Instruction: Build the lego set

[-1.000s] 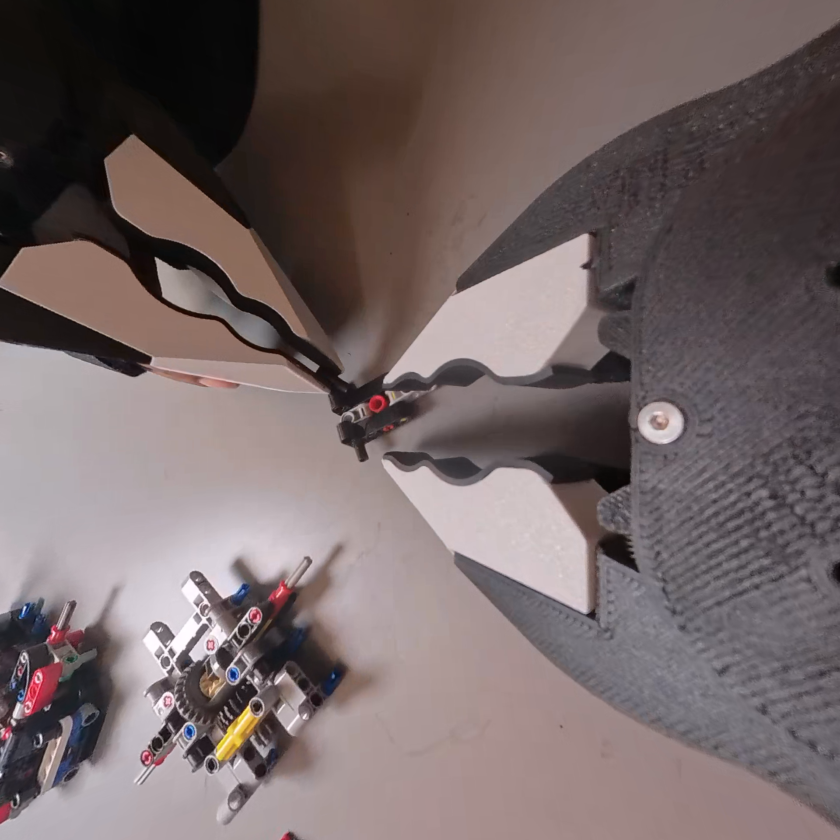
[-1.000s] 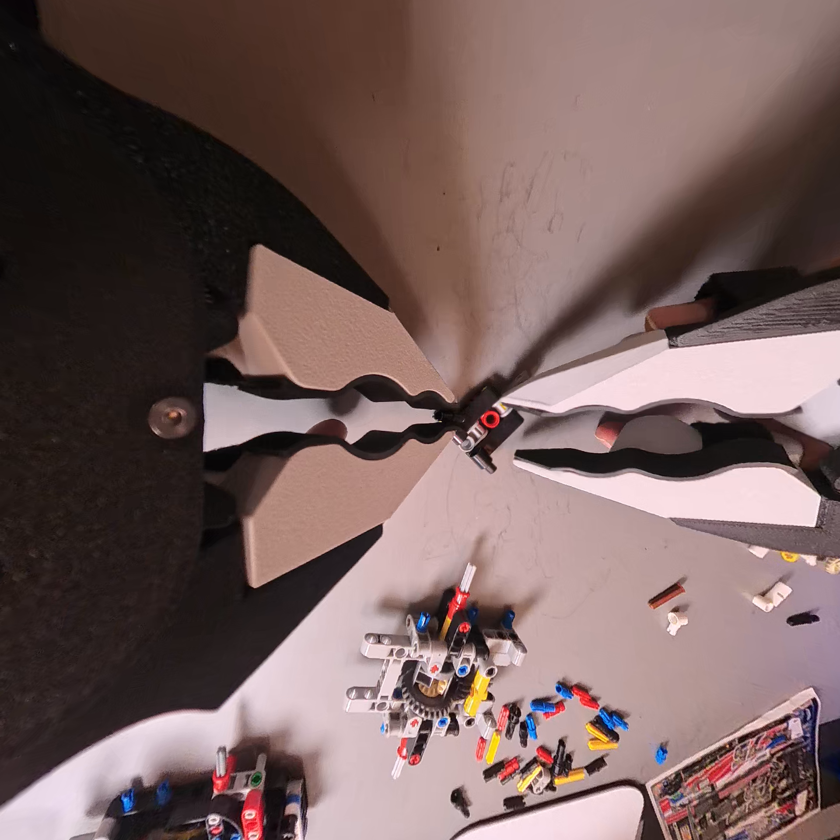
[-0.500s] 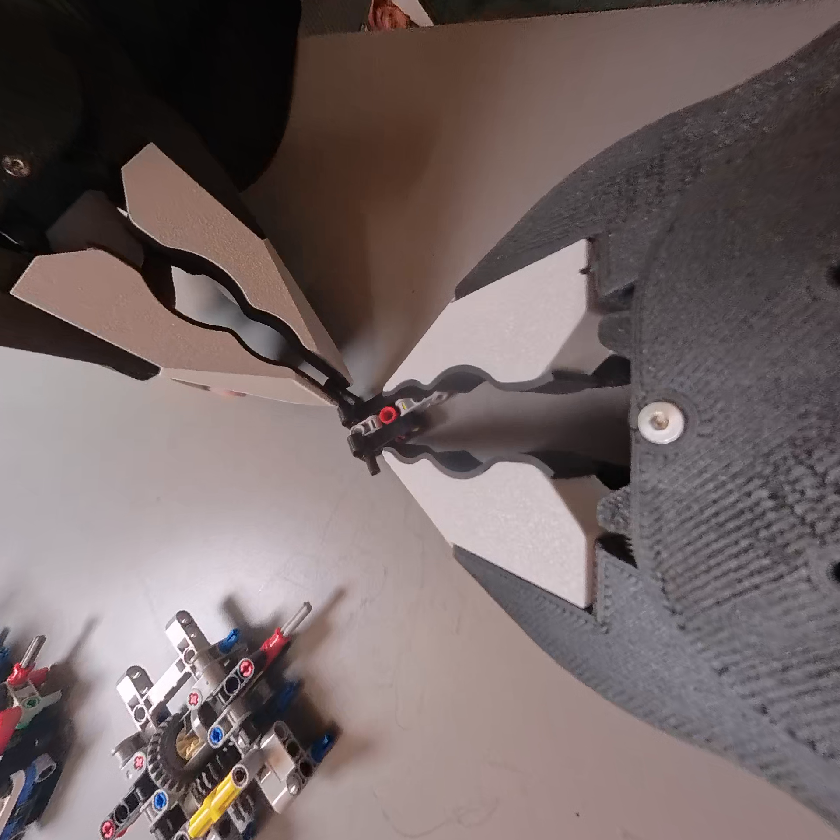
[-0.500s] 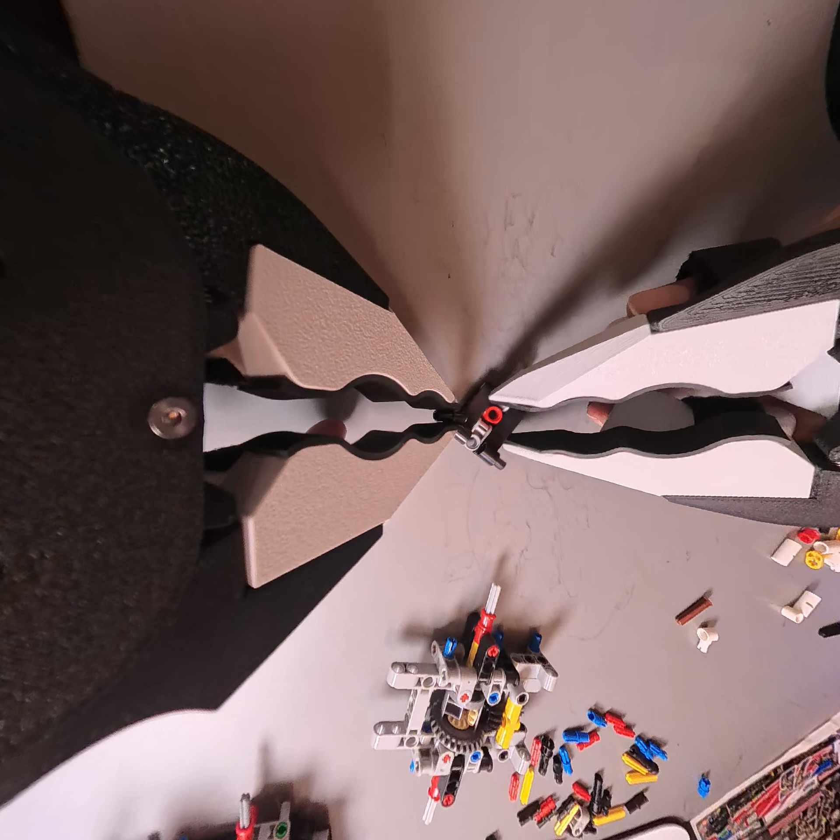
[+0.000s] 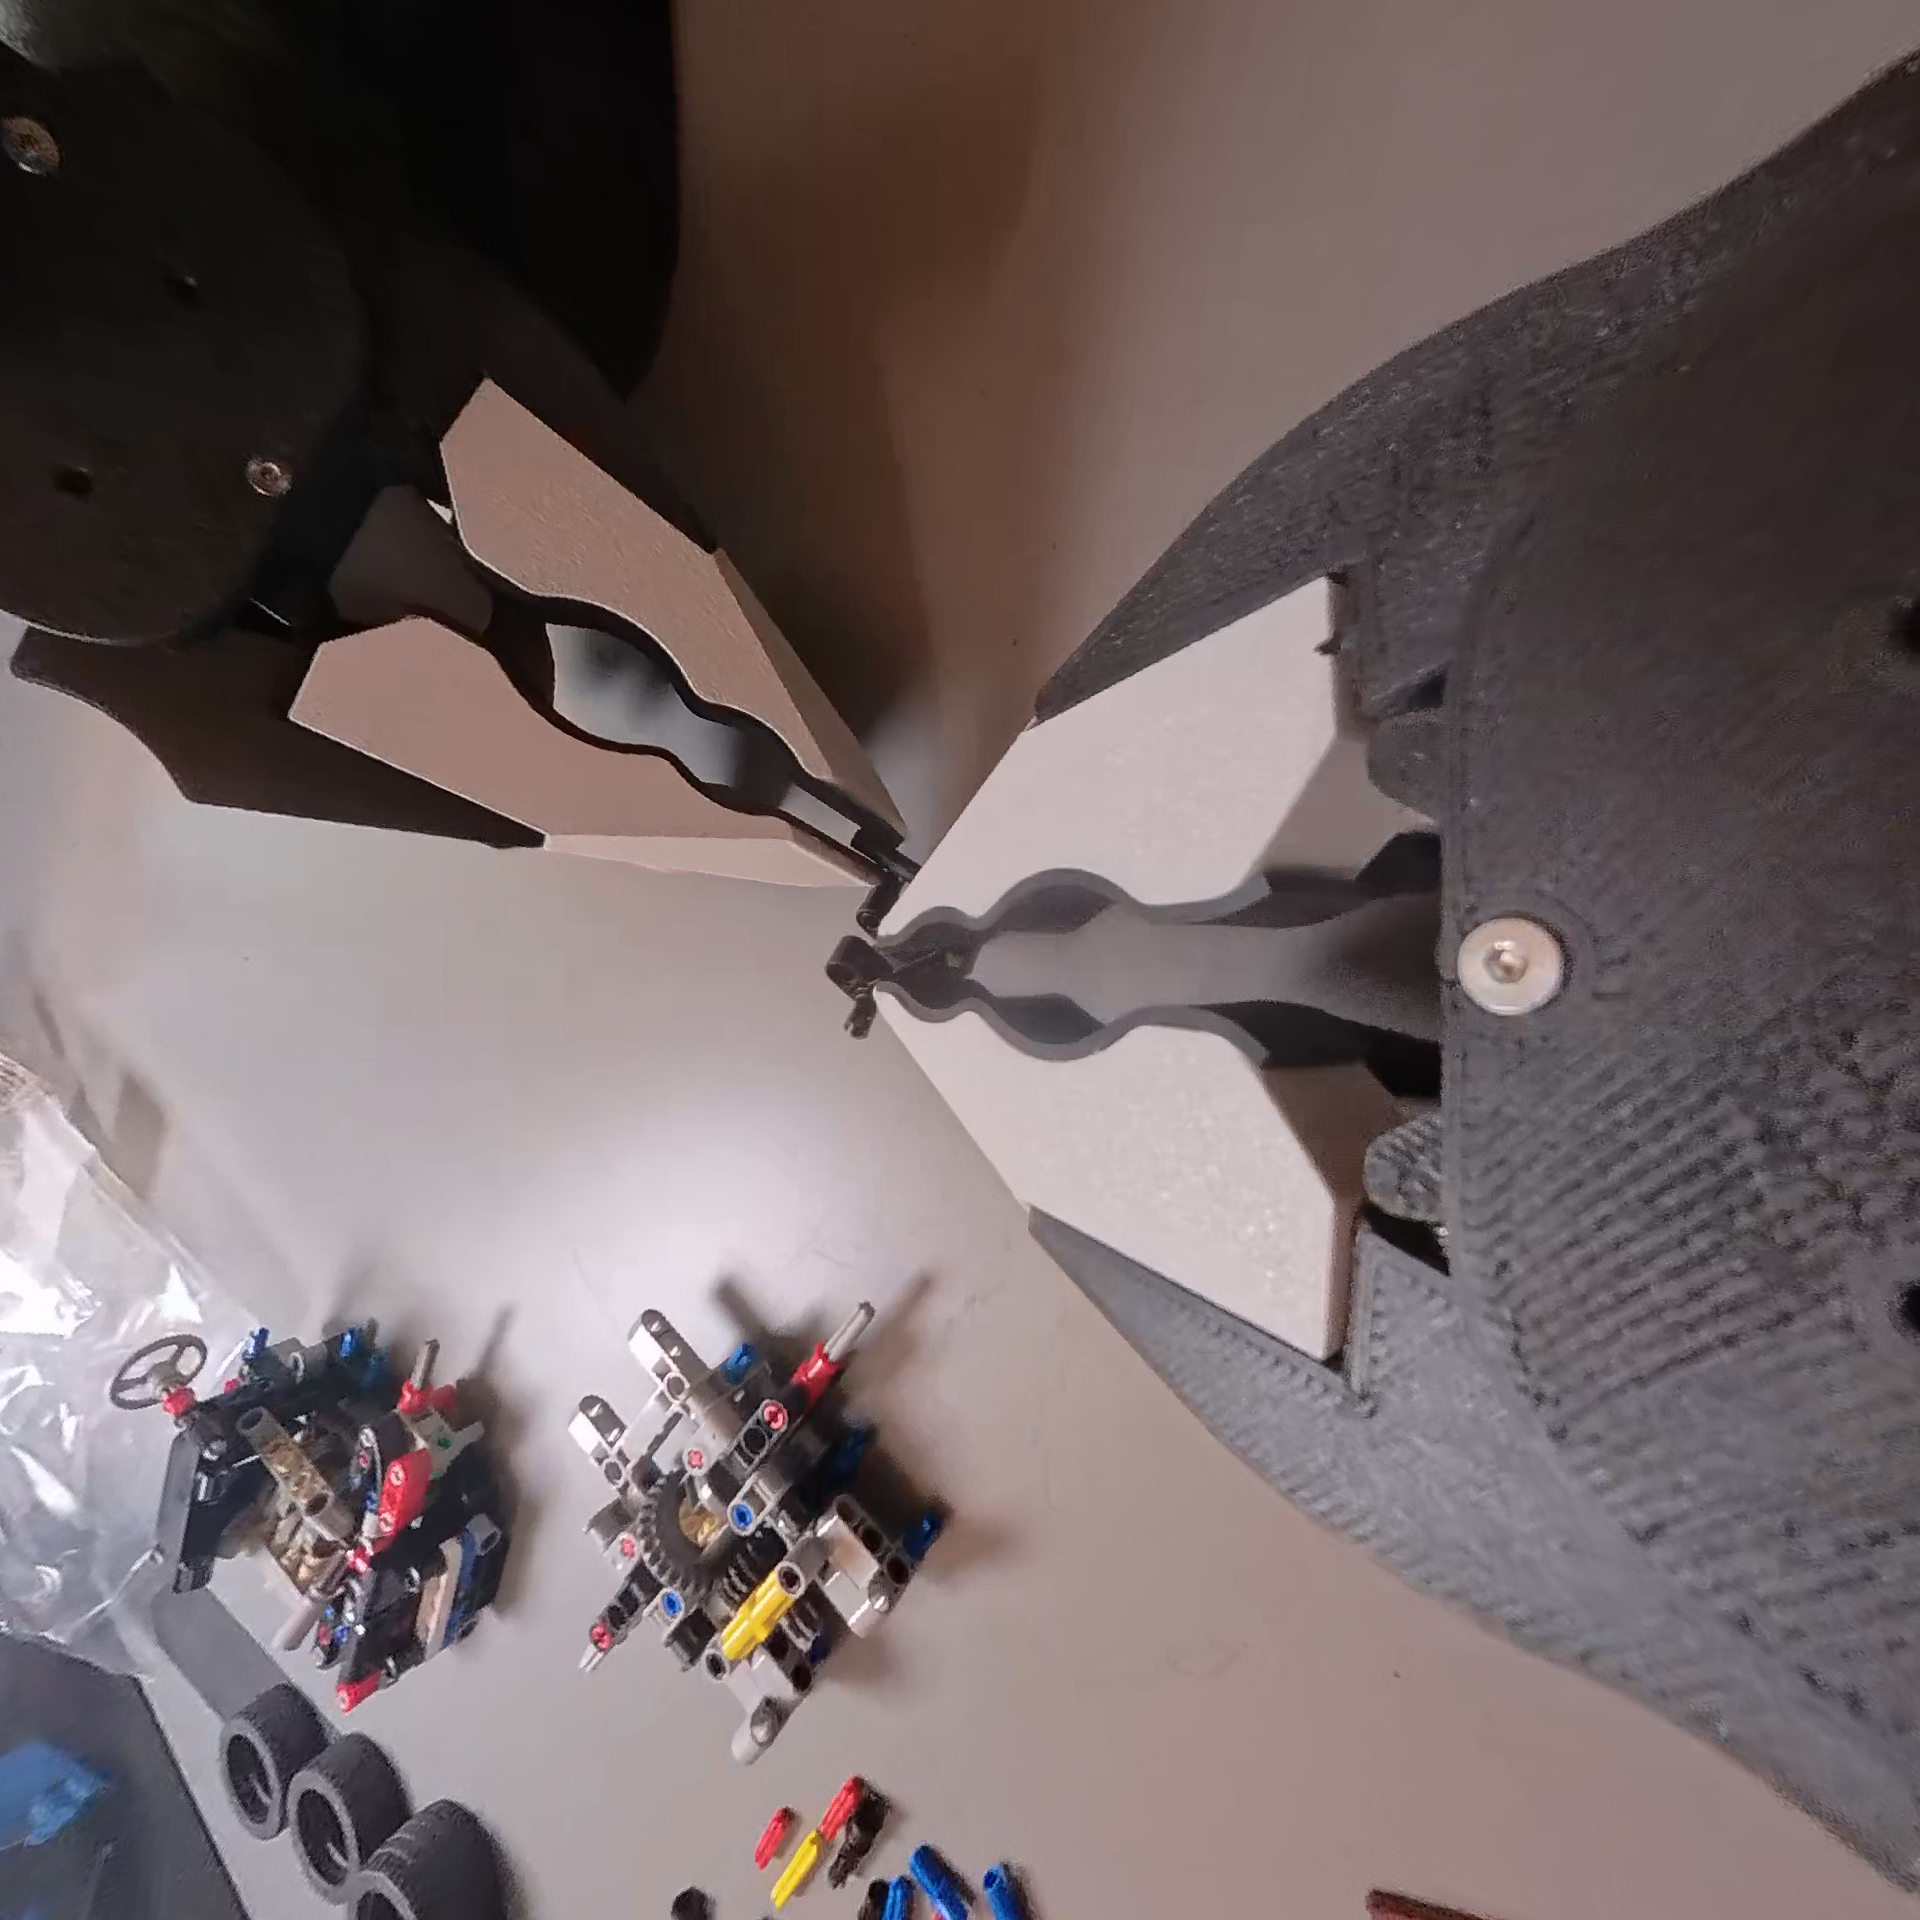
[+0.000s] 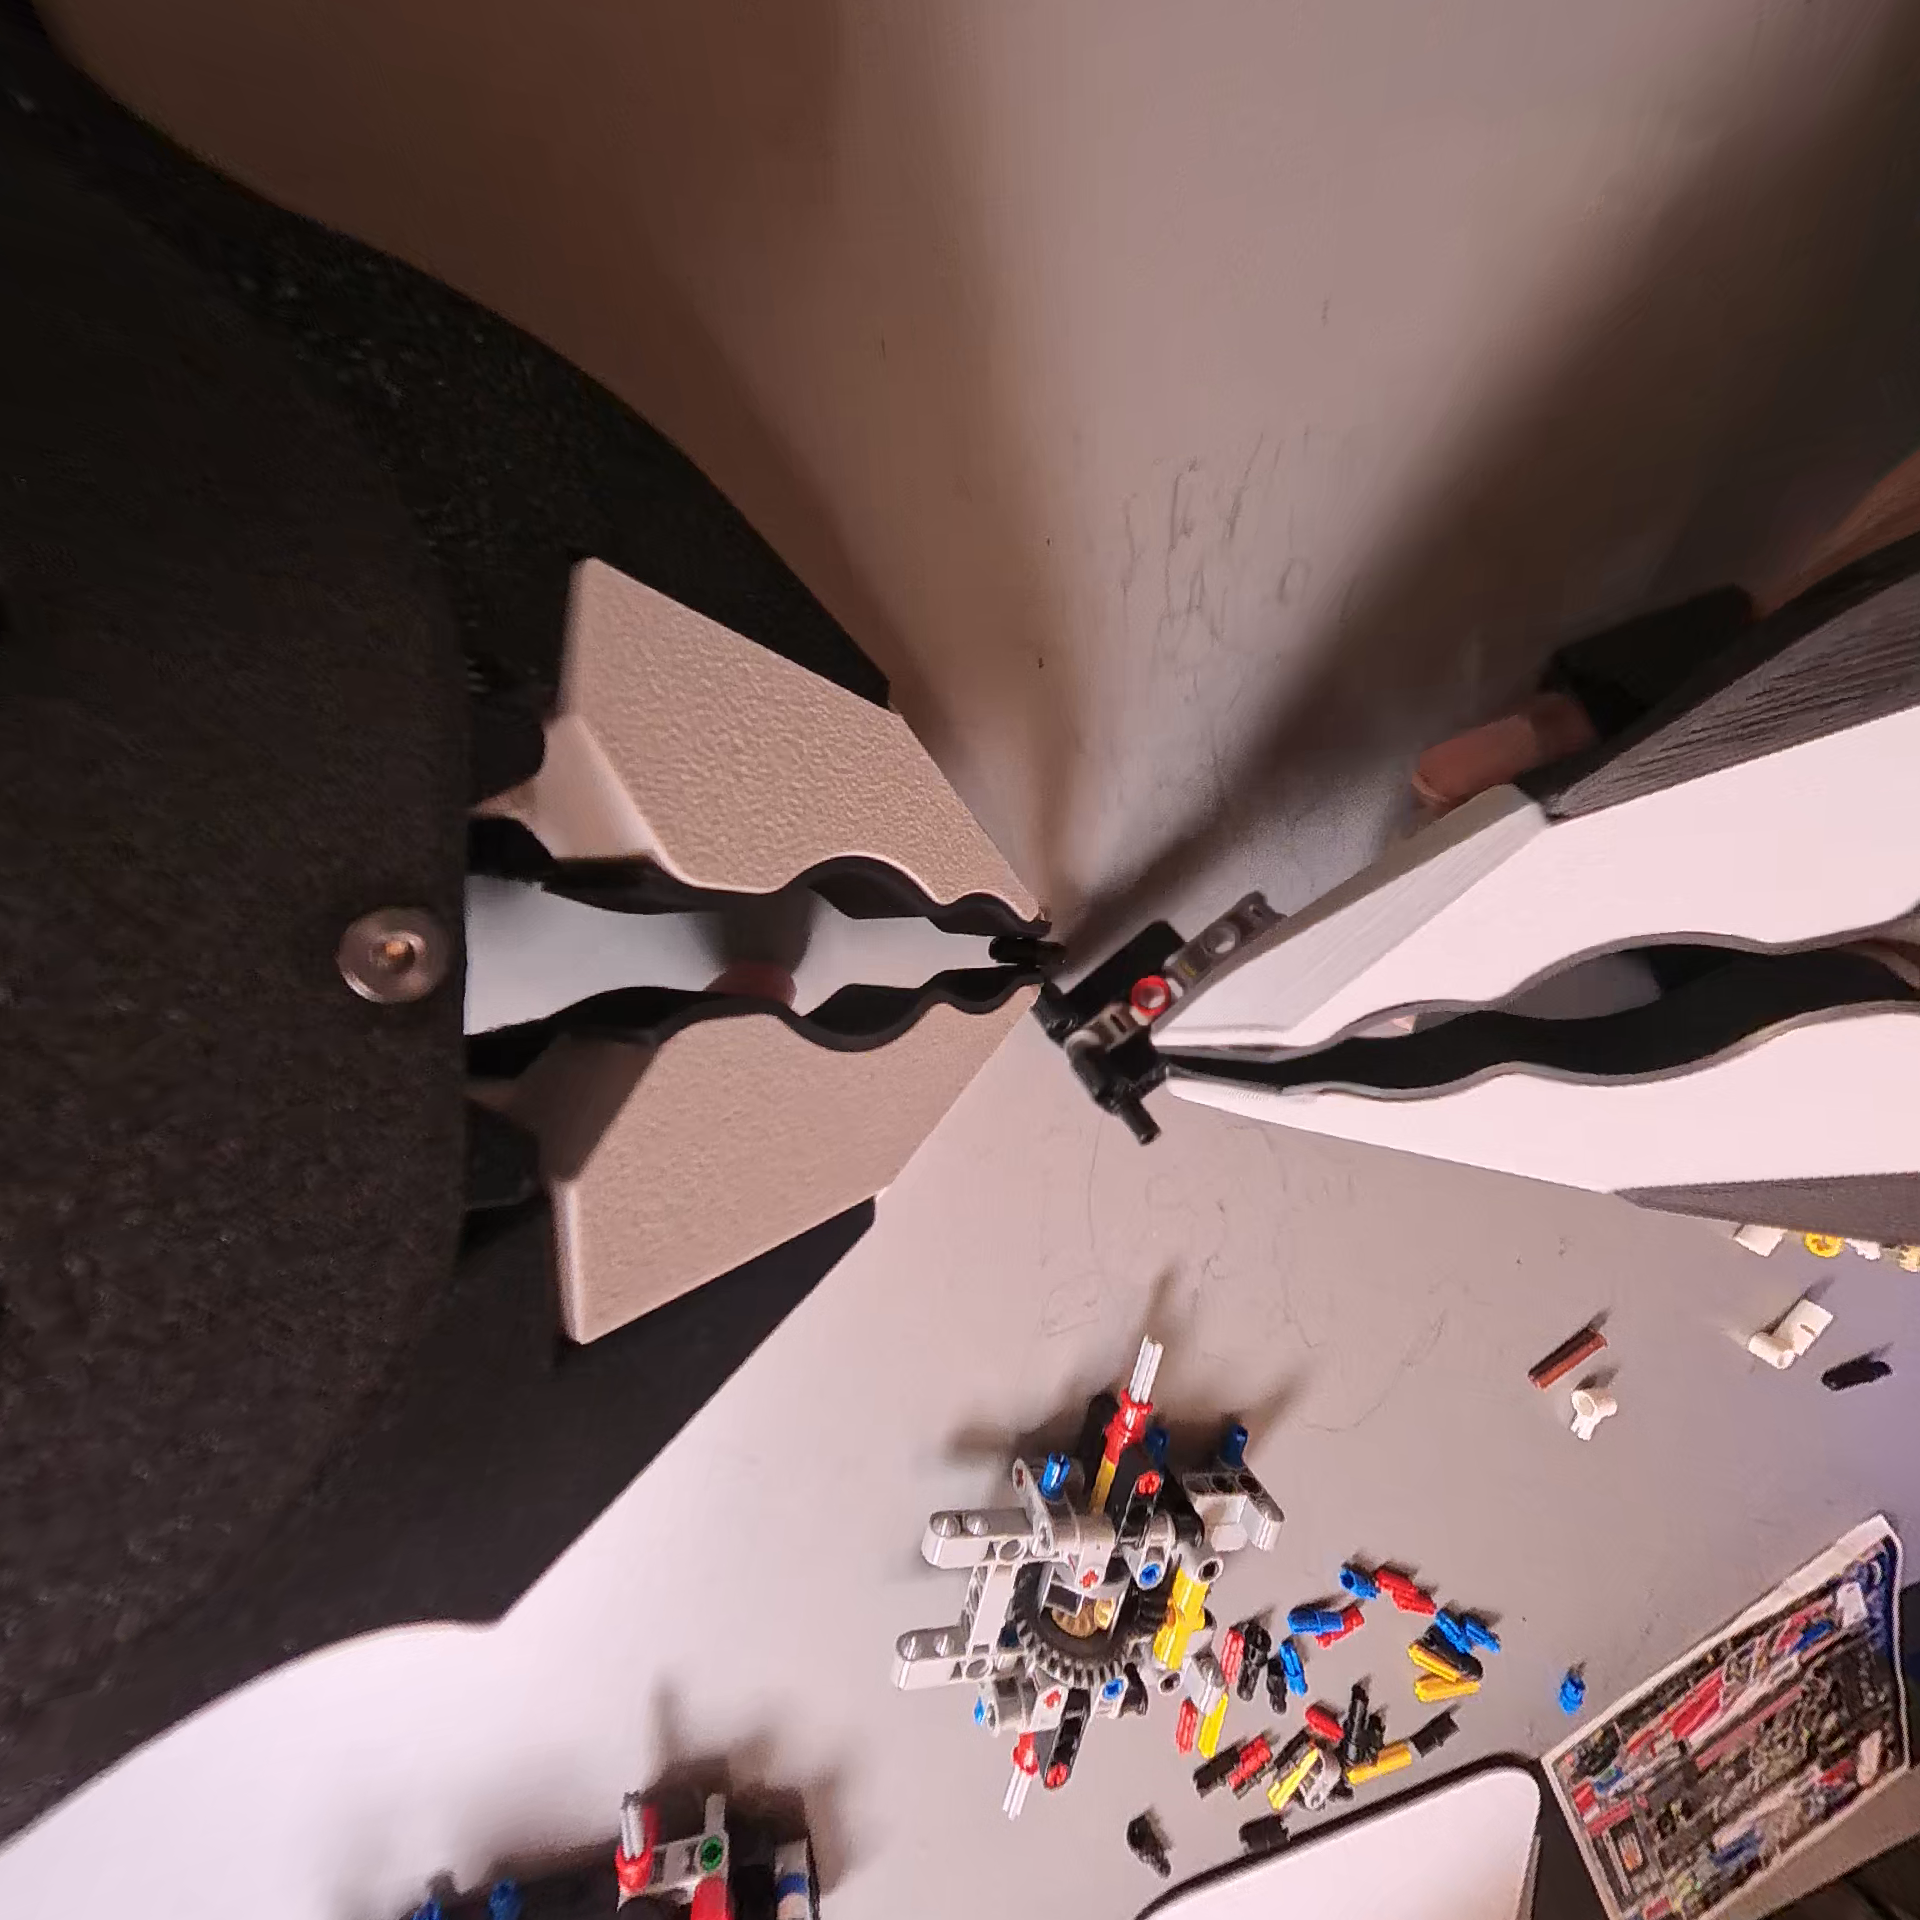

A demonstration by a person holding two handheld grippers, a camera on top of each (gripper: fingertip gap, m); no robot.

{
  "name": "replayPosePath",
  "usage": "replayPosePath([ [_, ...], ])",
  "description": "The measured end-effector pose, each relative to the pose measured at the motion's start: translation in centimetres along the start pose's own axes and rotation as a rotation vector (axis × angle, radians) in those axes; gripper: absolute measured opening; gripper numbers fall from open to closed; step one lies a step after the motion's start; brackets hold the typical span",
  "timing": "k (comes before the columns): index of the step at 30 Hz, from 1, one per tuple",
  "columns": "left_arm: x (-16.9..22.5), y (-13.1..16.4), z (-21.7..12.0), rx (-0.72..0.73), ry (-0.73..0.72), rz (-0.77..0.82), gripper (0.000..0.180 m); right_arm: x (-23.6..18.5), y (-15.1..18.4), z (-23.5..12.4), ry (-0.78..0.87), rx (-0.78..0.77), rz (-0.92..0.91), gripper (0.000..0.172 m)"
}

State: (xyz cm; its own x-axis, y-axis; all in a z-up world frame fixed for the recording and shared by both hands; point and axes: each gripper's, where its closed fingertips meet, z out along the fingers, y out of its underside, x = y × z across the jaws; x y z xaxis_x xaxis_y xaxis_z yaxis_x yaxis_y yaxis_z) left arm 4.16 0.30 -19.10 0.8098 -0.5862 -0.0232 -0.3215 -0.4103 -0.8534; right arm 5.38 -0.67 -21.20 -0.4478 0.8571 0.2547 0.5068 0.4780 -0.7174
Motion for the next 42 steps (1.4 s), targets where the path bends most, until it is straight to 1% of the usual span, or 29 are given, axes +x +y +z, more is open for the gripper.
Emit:
replayPosePath([
  [2,0.6,-0.4,-0.1,0.021,0.02,0.028,0.0,0.0,0.0,0.0,0.015,-0.005,-0.02,0.004],
  [4,0.7,-0.2,0.0,0.006,0.01,0.074,0.0,-0.1,0.1,0.0,0.016,-0.008,-0.027,0.004],
  [7,1.0,0.0,0.0,0.0,0.01,0.143,0.0,-0.2,0.3,-0.5,-0.02,0.002,-0.004,0.004],
  [10,1.1,0.1,0.0,-0.007,0.011,0.166,0.0,-0.3,0.1,-1.4,-0.071,0.043,0.031,0.004],
  [14,1.5,0.2,0.1,-0.011,0.029,0.169,0.001,0.7,-0.5,-2.2,-0.048,0.099,0.074,0.003],
  [19,1.6,-0.2,-0.3,0.019,0.055,0.162,0.008,0.5,-0.3,-2.0,-0.051,0.08,0.064,0.003],
  [20,1.6,0.0,-0.3,0.014,0.068,0.152,0.014,0.4,-0.2,-1.9,-0.054,0.074,0.063,0.003],
  [22,1.6,0.7,-0.2,-0.014,0.091,0.123,0.025,0.2,0.0,-1.8,-0.066,0.067,0.063,0.004],
  [25,0.9,2.2,0.4,-0.094,0.08,0.072,0.033,0.2,0.2,-1.5,-0.061,0.052,0.054,0.004],
  [28,0.1,2.1,0.5,-0.1,0.041,0.039,0.027,0.3,0.2,-1.3,-0.054,0.047,0.051,0.003],
  [34,-0.5,2.7,0.6,-0.145,0.015,0.033,0.025,1.9,-1.1,-1.6,0.012,0.106,0.114,0.004],
  [40,-0.4,2.8,0.8,-0.168,-0.007,0.107,0.023,2.1,0.9,-0.7,0.039,-0.007,0.104,0.004],
  [42,-0.6,2.7,0.7,-0.161,-0.028,0.165,0.023,2.5,1.7,-0.7,0.06,-0.054,0.097,0.004],
])
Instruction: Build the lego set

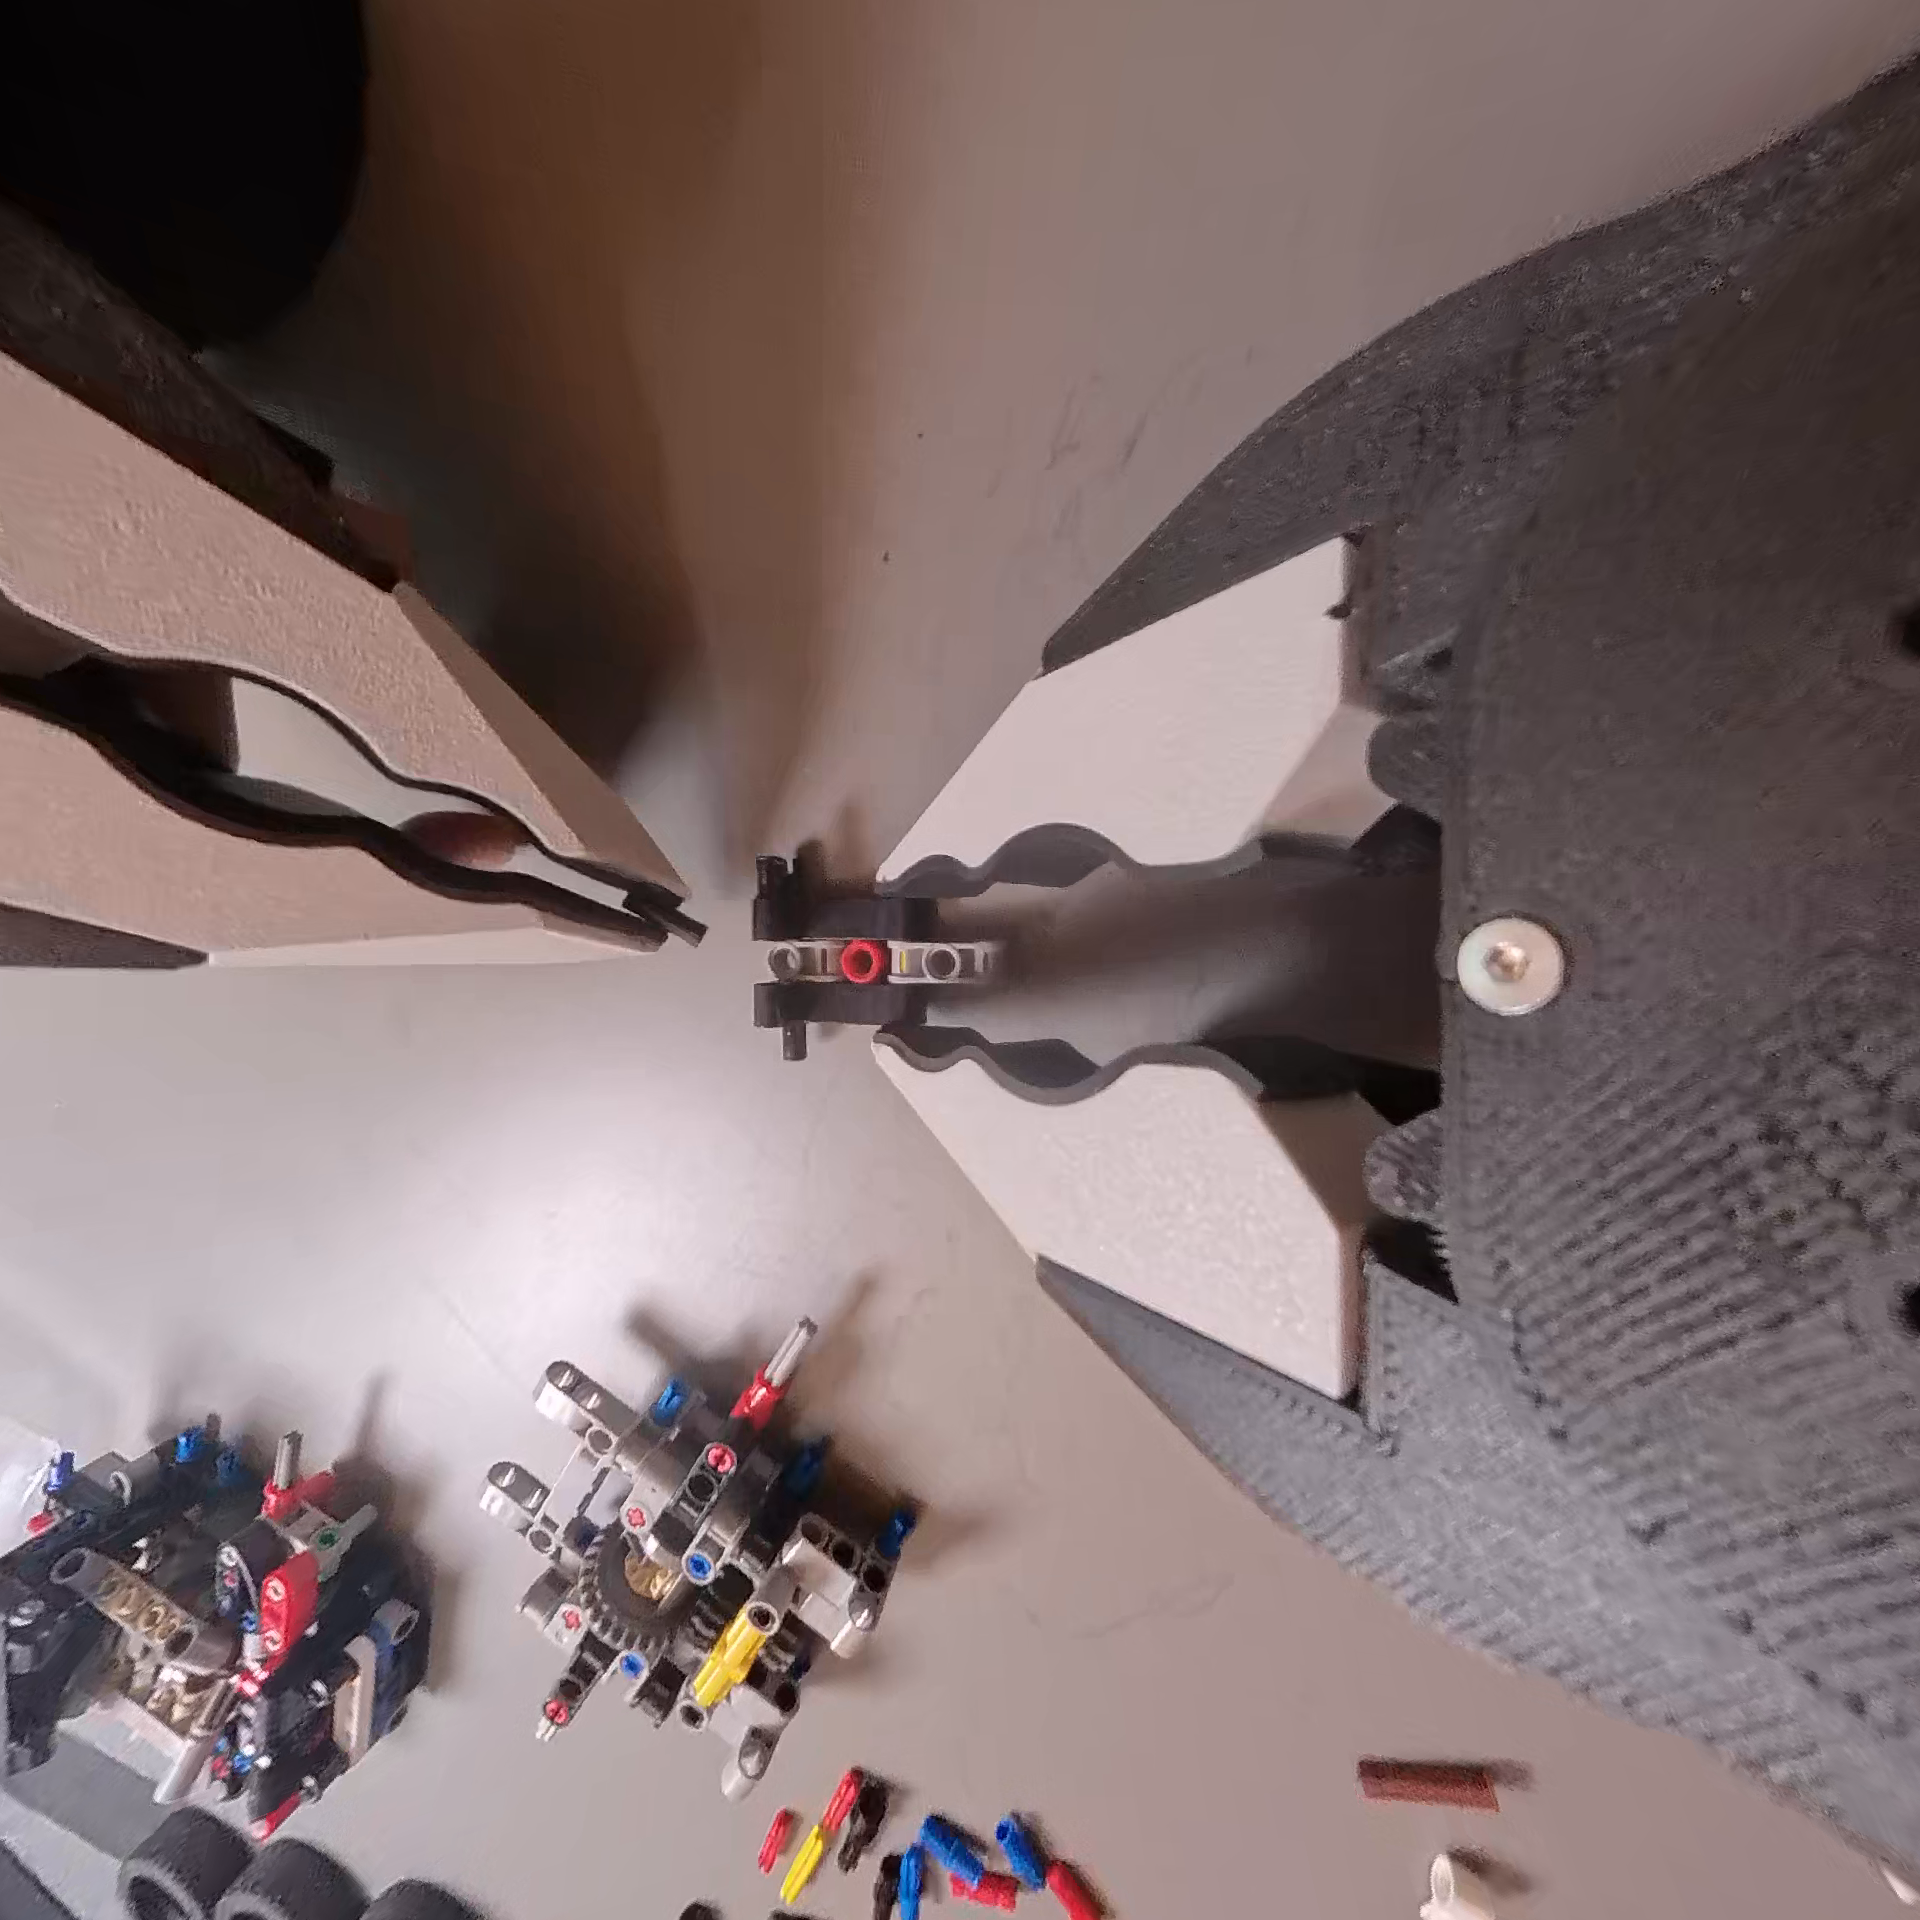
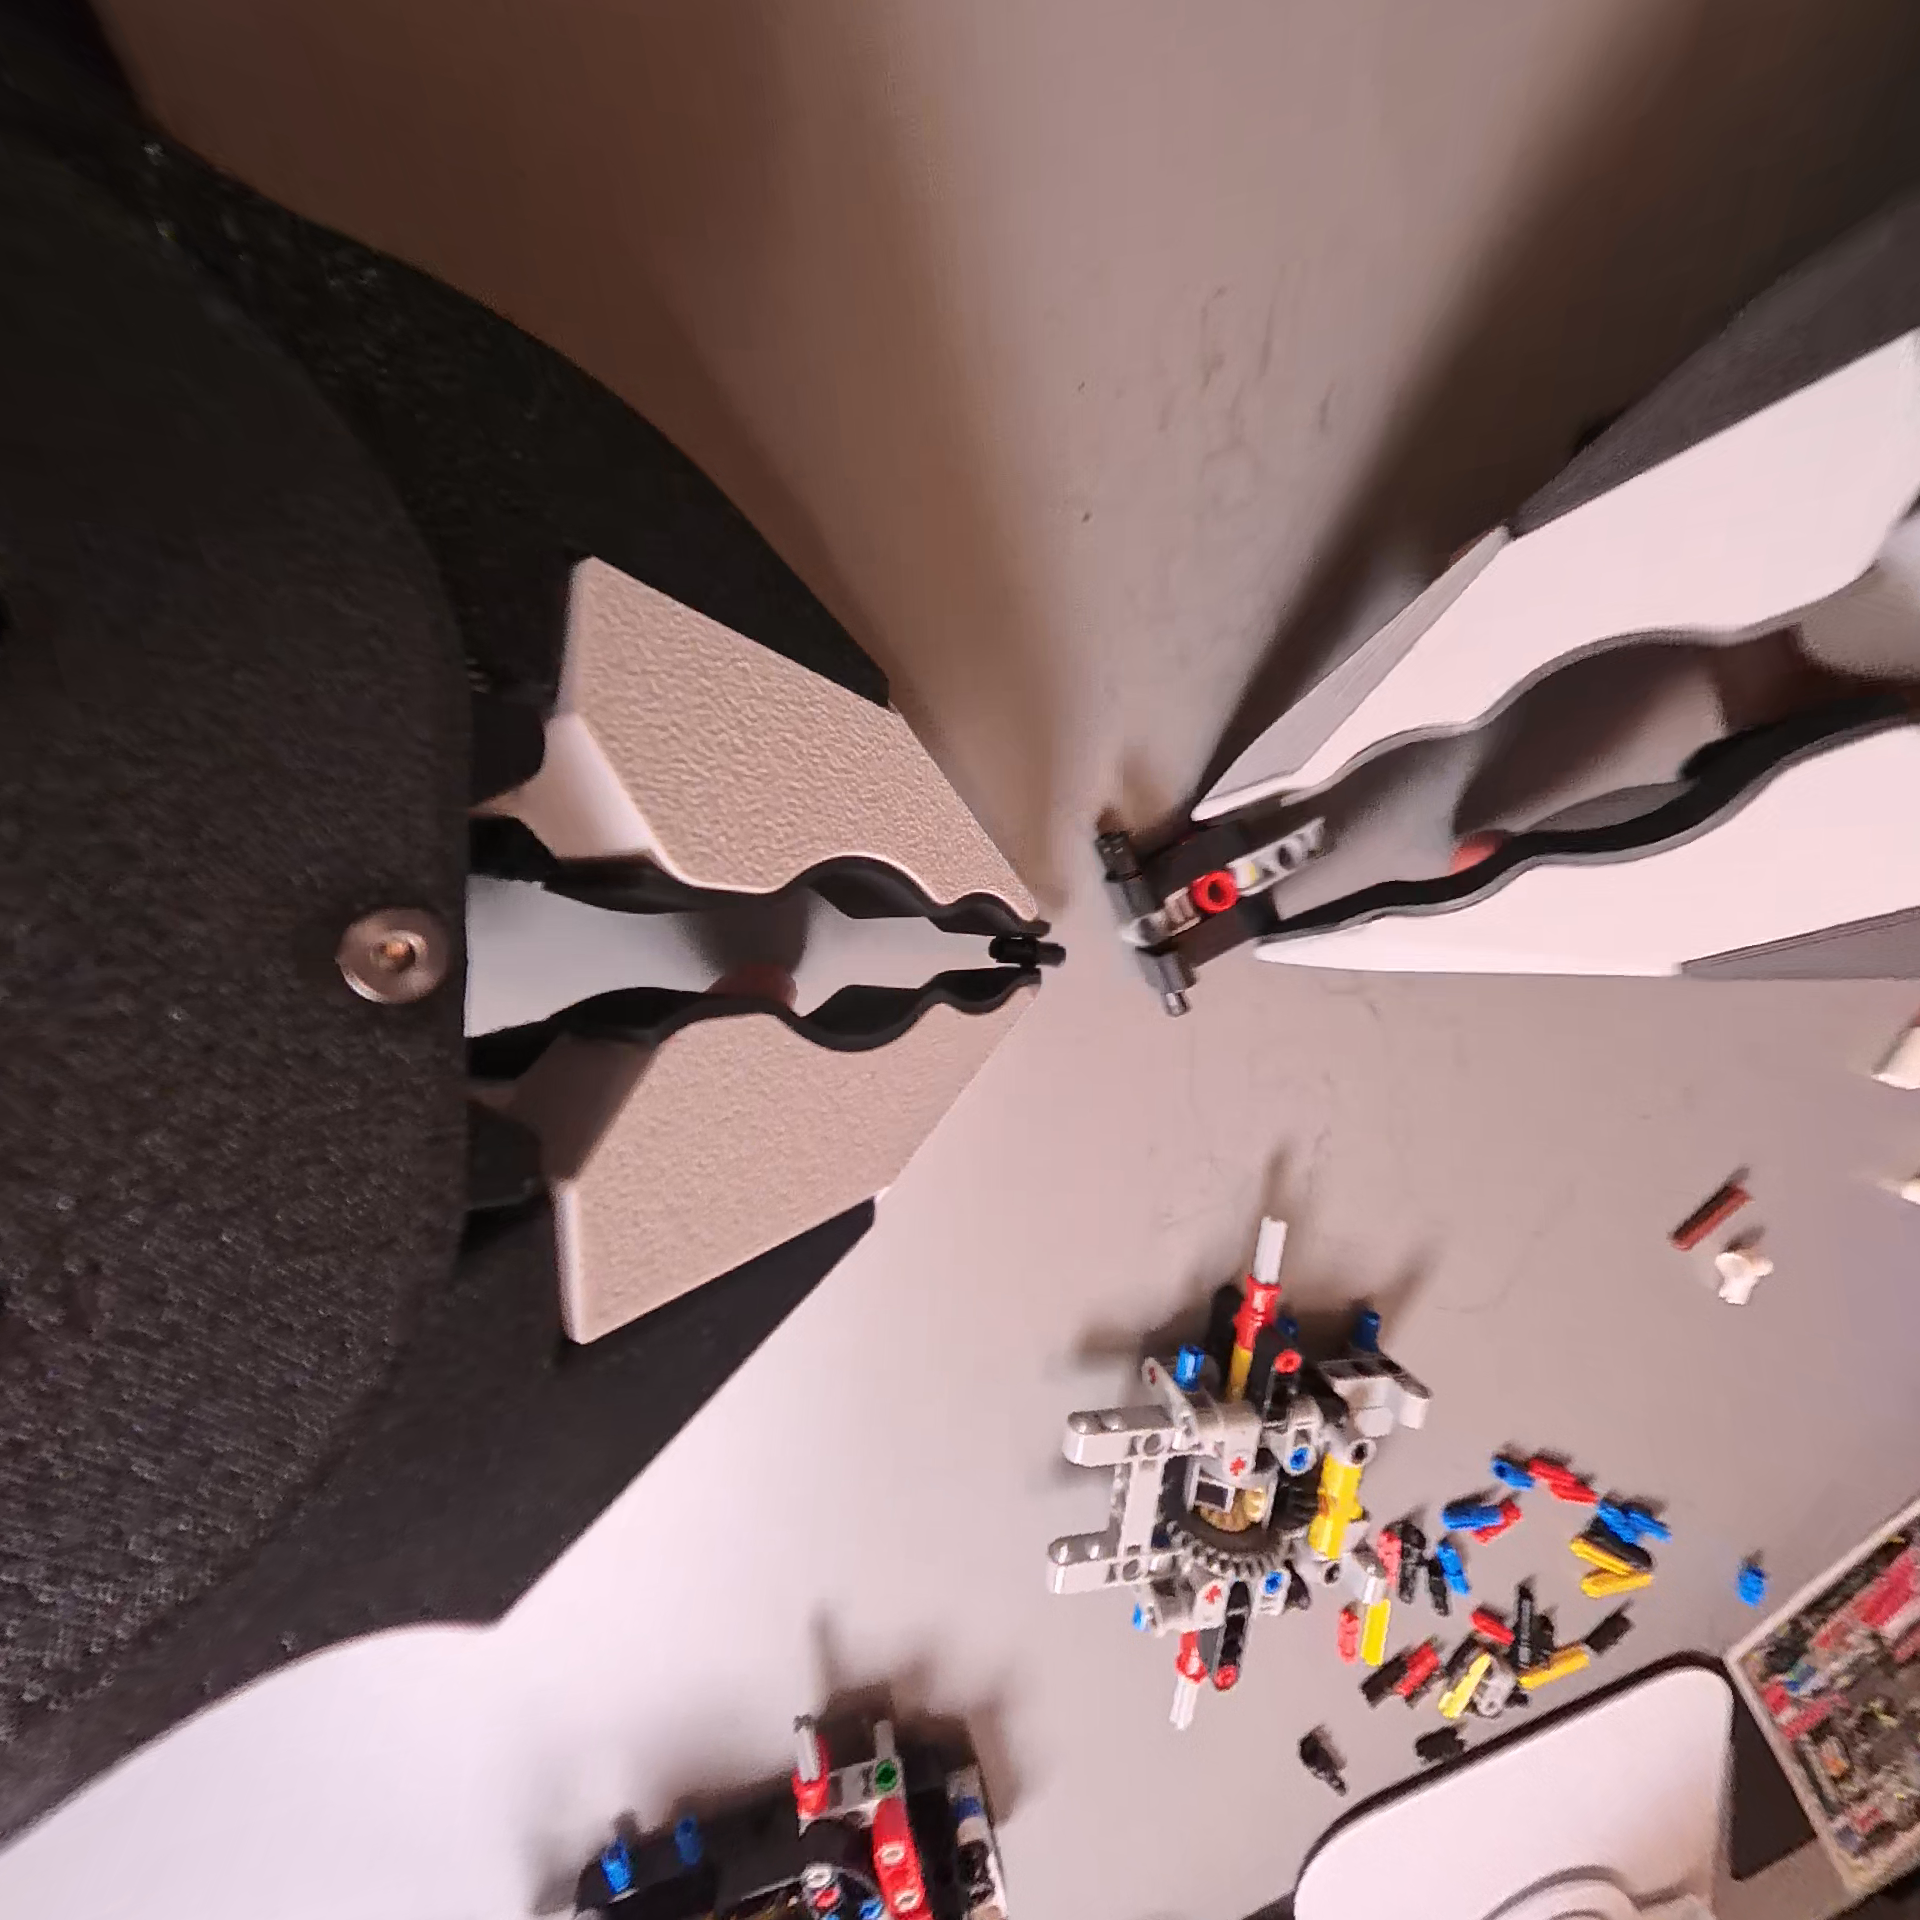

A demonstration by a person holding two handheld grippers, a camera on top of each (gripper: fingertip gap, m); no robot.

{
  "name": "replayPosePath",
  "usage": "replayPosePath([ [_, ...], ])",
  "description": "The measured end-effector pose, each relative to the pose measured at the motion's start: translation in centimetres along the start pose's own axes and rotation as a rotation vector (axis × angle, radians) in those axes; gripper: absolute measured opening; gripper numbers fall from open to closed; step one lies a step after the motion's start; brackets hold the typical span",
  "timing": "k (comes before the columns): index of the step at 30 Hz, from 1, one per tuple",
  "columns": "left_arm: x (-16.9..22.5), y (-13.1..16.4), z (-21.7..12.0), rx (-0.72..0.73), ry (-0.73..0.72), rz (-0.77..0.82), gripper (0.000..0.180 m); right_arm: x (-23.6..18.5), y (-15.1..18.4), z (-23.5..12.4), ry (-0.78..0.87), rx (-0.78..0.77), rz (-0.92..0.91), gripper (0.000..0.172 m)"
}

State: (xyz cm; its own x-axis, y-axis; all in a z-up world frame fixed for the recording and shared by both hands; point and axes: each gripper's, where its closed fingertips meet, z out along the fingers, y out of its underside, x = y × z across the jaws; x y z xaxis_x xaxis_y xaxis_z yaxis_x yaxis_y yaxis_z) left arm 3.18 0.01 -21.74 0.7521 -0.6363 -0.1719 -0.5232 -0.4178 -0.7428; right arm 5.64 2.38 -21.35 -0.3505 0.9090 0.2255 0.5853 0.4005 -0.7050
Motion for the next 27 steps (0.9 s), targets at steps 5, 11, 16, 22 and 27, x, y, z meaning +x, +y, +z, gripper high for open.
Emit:
replayPosePath([
  [5,-0.1,-1.3,-0.8,0.071,-0.098,0.226,0.023,0.6,0.8,-0.1,0.051,-0.055,-0.04,0.004],
  [11,0.1,-0.8,-0.5,0.043,-0.12,0.306,0.023,0.3,1.1,-0.1,0.057,-0.101,-0.075,0.004],
  [16,0.0,-1.1,-0.7,0.057,-0.139,0.32,0.023,0.5,-0.1,-0.6,0.026,-0.014,0.012,0.012],
  [22,0.0,-2.9,-1.8,0.14,-0.214,0.417,0.023,-0.1,-4.4,-2.2,-0.24,0.266,0.452,0.032],
  [27,0.9,-5.0,-3.2,0.281,-0.217,0.457,0.023,-1.0,-4.5,-2.0,-0.344,0.301,0.486,0.015],
])
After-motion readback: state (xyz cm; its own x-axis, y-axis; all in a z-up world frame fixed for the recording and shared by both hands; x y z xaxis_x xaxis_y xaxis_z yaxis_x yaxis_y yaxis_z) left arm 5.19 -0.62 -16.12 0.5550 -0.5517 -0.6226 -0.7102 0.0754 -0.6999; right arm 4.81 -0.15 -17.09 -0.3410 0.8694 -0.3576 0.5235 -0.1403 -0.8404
